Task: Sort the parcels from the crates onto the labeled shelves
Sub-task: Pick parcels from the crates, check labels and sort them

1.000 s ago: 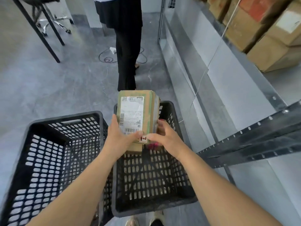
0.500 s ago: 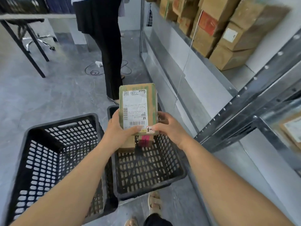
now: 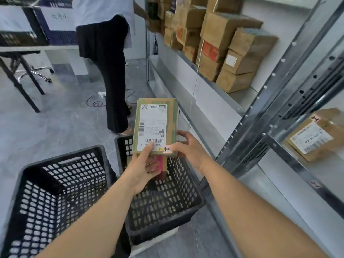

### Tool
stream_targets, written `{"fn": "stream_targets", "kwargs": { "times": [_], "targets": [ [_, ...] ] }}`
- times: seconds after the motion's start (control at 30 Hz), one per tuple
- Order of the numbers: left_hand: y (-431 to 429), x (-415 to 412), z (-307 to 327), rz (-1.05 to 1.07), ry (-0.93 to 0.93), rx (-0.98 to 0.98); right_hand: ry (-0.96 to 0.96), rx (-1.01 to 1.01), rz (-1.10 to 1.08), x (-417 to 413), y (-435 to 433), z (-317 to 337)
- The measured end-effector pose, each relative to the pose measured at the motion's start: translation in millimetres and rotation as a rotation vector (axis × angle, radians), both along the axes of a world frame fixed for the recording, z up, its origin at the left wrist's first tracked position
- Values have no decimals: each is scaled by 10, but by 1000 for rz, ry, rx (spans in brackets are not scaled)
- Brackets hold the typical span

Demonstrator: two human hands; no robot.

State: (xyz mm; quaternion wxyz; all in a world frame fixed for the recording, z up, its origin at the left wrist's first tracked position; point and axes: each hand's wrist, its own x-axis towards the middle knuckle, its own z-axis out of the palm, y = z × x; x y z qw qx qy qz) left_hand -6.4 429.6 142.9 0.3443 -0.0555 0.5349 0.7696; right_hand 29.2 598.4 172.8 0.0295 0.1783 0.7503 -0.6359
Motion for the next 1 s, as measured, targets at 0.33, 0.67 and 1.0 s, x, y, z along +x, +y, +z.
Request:
{"fn": "stream_targets", "kwargs": {
  "times": [0.33,0.67,1.0],
  "targets": [
    [337,-154,316,148,170,109,-14,268,17,338,275,381],
    [428,-399,886,-119,621,-262,110,908,-61,930,831,630],
    [825,-104,1558,-658,876,-464,166,967,119,1201,1066,1009]
  ]
}}
